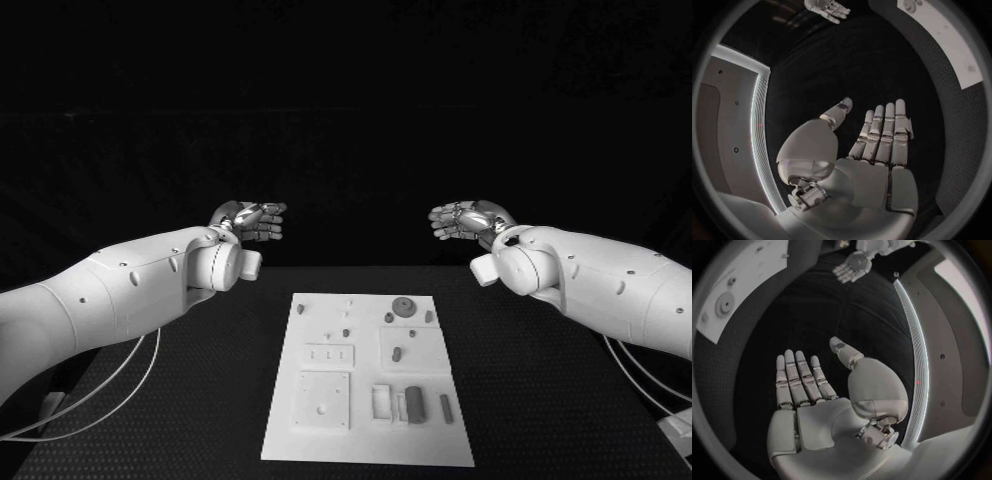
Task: Assemble the parts on the task board
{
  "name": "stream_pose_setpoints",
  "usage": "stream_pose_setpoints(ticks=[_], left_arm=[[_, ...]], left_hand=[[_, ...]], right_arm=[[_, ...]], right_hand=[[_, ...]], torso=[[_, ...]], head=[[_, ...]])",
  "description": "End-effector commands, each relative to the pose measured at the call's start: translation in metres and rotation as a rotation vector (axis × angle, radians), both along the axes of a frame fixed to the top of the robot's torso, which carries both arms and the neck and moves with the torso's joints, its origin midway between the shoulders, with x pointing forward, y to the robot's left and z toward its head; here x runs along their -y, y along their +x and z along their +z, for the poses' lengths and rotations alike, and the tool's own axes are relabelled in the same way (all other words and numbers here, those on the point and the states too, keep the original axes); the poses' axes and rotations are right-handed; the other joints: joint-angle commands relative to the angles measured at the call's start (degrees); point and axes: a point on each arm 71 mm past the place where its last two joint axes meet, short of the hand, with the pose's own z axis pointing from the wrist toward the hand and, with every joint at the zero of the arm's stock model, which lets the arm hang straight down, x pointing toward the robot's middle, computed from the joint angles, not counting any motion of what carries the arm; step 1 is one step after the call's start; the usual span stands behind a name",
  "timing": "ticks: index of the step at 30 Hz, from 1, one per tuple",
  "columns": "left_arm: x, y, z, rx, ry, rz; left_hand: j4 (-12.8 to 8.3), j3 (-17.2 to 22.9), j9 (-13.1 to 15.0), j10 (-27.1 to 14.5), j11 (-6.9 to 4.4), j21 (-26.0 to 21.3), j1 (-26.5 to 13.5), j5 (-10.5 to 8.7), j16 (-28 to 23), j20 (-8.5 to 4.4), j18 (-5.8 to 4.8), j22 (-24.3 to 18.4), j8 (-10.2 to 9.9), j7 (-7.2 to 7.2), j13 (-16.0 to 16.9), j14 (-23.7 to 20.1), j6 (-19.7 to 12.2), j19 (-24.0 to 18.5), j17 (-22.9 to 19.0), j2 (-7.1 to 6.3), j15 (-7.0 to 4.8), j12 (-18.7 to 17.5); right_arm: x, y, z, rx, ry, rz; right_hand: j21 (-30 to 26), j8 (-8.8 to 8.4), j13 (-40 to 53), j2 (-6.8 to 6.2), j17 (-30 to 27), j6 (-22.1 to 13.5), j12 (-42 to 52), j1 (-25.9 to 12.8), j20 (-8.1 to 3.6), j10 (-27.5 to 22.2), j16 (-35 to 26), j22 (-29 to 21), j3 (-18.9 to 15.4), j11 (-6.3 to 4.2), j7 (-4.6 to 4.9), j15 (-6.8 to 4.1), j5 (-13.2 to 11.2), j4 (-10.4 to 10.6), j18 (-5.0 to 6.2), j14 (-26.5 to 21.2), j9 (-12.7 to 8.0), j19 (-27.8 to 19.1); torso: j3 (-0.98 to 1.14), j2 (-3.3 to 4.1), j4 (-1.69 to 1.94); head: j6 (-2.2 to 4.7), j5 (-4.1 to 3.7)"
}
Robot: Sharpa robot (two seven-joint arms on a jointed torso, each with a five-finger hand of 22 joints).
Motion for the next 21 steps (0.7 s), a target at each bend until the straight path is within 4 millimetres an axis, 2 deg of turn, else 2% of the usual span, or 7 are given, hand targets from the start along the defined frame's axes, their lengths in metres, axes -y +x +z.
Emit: stream_pose_setpoints(ticks=[1, 4, 5, 8, 11, 17, 21], left_arm=[[0.008, -0.004, 0.000, -0.008, -0.002, -0.125], [0.009, -0.010, 0.001, 0.000, 0.006, -0.161], [0.010, -0.012, 0.002, 0.002, 0.012, -0.176], [0.014, -0.019, 0.003, 0.010, 0.019, -0.219], [0.019, -0.027, 0.004, 0.015, 0.013, -0.253], [0.032, -0.046, 0.007, 0.016, -0.009, -0.328], [0.038, -0.057, 0.010, 0.022, -0.020, -0.360]], left_hand=[[-1.25, 1.32, -0.12, 4.37, -0.55, 2.08, 2.14, 0.11, 2.42, -1.20, 1.42, 1.11, 0.99, 0.72, 0.89, 4.82, 3.20, 3.79, 1.64, 0.18, -1.47, 1.45], [-2.05, 2.35, -0.38, 7.28, -1.24, 3.17, 3.42, 0.19, 3.22, -2.24, 1.39, 1.93, 1.44, 0.09, 1.43, 7.27, 5.90, 5.78, 2.98, 0.11, -2.57, 1.66], [-2.32, 2.77, -0.37, 8.73, -1.77, 3.44, 4.28, 0.18, 3.38, -2.57, 1.30, 2.19, 1.78, -0.21, 1.76, 7.95, 7.17, 6.27, 3.46, 0.00, -2.87, 1.94], [-2.46, 3.56, -0.71, 10.28, -2.27, 3.98, 6.23, 0.23, 3.41, -3.23, 1.07, 2.81, 1.53, -0.20, 2.16, 9.11, 8.38, 7.22, 4.60, -0.39, -3.18, 1.47], [-2.49, 3.90, -0.90, 10.56, -2.28, 3.95, 7.12, 0.17, 3.11, -3.35, 0.92, 2.99, 1.24, -0.21, 2.27, 9.22, 8.56, 7.20, 5.02, -0.67, -3.24, 1.01], [-2.26, 3.51, -1.11, 10.62, -2.15, 3.87, 6.83, 0.13, 2.66, -3.33, 0.74, 3.16, 0.86, -0.09, 2.35, 9.15, 8.55, 7.10, 5.44, -1.40, -3.12, 0.38], [-2.02, 3.10, -1.26, 10.62, -2.07, 3.81, 6.08, 0.11, 2.34, -3.31, 0.71, 3.29, 0.57, 0.08, 2.40, 9.17, 8.50, 7.04, 5.76, -1.79, -3.04, -0.11]], right_arm=[[0.000, 0.001, 0.004, 0.146, -0.444, 0.147], [-0.002, 0.001, 0.004, 0.167, -0.525, 0.187], [-0.003, 0.001, 0.003, 0.174, -0.557, 0.204], [-0.004, 0.001, 0.003, 0.189, -0.621, 0.232], [-0.004, -0.001, 0.003, 0.210, -0.689, 0.260], [-0.003, -0.004, 0.004, 0.247, -0.812, 0.304], [-0.014, -0.006, 0.004, 0.296, -0.897, 0.353]], right_hand=[[1.63, 2.55, 0.62, -0.84, 2.44, 7.27, 2.45, 4.93, -0.40, 8.53, 3.62, -0.16, 1.88, -1.65, 3.42, -3.15, 0.34, -1.77, 3.65, 9.17, 0.58, 9.24], [2.15, 2.80, 0.86, -0.95, 3.60, 9.38, 2.79, 5.89, -0.46, 11.08, 4.49, -0.23, 2.55, -2.54, 3.09, -4.48, 0.33, -1.73, 4.66, 12.09, 0.68, 12.29], [2.73, 2.84, 0.96, -0.97, 4.37, 10.30, 2.87, 6.43, -0.57, 12.24, 5.16, -0.12, 2.88, -2.97, 2.89, -5.43, 0.34, -1.84, 5.32, 13.95, 0.73, 14.32], [2.60, 2.11, 0.45, -1.12, 5.17, 10.46, 1.77, 6.84, -0.49, 12.14, 5.02, -0.23, 3.08, -2.71, 2.67, -5.90, 0.33, -1.77, 5.79, 15.11, 0.42, 15.62], [3.72, 1.65, 0.07, -1.23, 6.88, 11.40, 1.13, 7.11, -0.77, 13.37, 6.04, 0.24, 3.04, -2.97, 2.58, -7.59, 0.30, -1.72, 6.86, 18.87, 0.23, 19.44], [8.38, 1.09, -0.23, -1.70, 11.66, 13.19, 0.50, 7.68, -4.53, 16.22, 11.16, 1.36, 2.49, -4.45, 2.40, -11.18, 0.30, -1.78, 6.96, 28.74, 0.08, 30.05], [11.68, 0.81, -0.39, -2.17, 14.58, 14.08, -0.03, 8.10, -6.84, 17.16, 15.47, 1.54, 1.87, -5.30, 2.16, -12.06, 0.30, -1.78, 6.96, 33.57, 0.00, 35.45]], torso=[[0.09, 0.24, -0.04], [0.32, 0.55, 0.09], [0.37, 0.60, 0.10], [0.62, 0.98, 0.34], [0.93, 1.49, 0.64], [1.74, 3.24, 2.19], [2.23, 4.52, 3.03]], head=[[0.62, -0.40], [0.72, -0.63], [0.74, -0.65], [0.53, -0.84], [0.43, -1.24], [0.82, -2.43], [0.91, -3.19]])
